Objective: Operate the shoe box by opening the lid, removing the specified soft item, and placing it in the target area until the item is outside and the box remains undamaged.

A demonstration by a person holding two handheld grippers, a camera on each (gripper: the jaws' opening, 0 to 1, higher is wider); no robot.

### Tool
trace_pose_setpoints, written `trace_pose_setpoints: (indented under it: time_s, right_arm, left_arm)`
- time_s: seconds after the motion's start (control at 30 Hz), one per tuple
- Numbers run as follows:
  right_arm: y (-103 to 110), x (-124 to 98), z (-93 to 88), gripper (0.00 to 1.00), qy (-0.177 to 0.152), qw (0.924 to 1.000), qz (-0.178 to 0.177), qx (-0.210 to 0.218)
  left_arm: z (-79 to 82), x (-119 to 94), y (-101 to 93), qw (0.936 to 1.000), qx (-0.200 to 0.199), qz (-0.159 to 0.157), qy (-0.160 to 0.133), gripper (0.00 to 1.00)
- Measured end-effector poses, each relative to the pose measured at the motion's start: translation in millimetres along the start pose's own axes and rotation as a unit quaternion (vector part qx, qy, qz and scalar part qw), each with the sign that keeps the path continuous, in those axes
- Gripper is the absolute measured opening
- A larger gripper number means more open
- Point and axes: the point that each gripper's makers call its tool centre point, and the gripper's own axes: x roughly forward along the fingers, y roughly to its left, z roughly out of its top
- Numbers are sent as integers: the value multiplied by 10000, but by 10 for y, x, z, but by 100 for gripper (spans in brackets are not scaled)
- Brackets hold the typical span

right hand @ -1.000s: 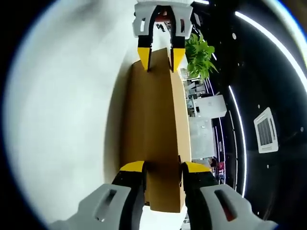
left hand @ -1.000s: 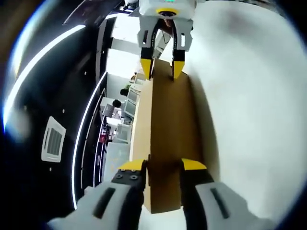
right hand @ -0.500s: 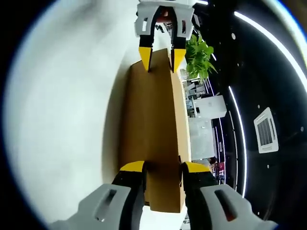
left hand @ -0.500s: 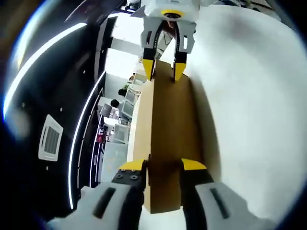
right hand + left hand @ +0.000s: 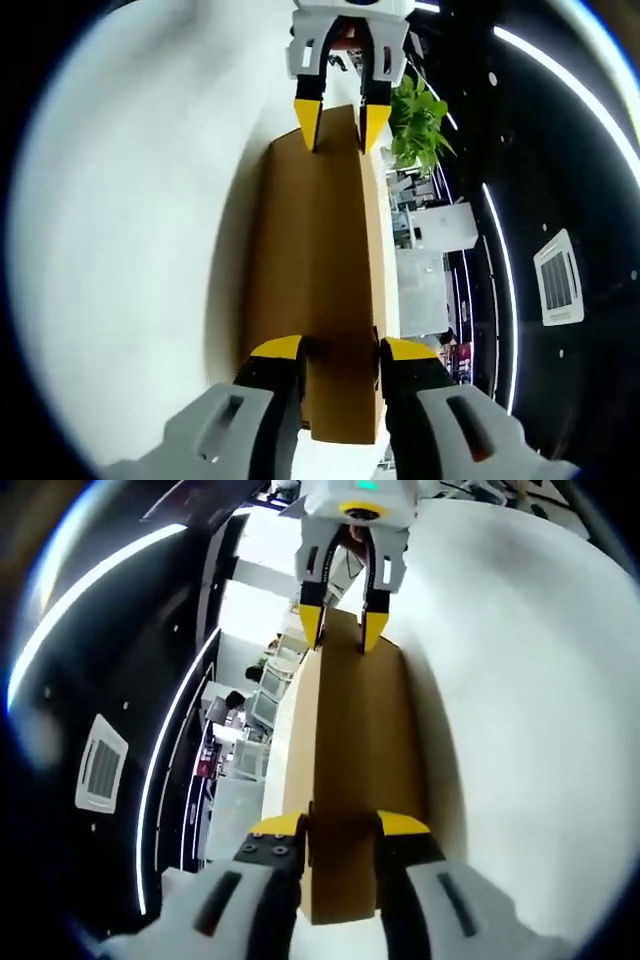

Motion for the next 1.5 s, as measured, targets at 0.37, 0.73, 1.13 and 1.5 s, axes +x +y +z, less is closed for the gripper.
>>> trace_pose_setpoints:
  time_s: [0.37,0.73,1.13,1.5]
  right_arm:
    - [-85,-14,25,29,-47,10000,-10,0]
    - [-112,8,59,29,-56,9999,-94,-34]
    - [-166,-11,83,29,-68,9999,-117,64]
    - [-207,24,107,30,-85,9999,-106,14]
  left_arm:
    - [26,-42,80,9999,-75,-48,-78,27]
    - [19,-43,81,9999,-110,-16,-114,28]
    - [-21,7,157,9996,182,196,18,29]
    - [-7,-1,193,9999,109,126,13,29]
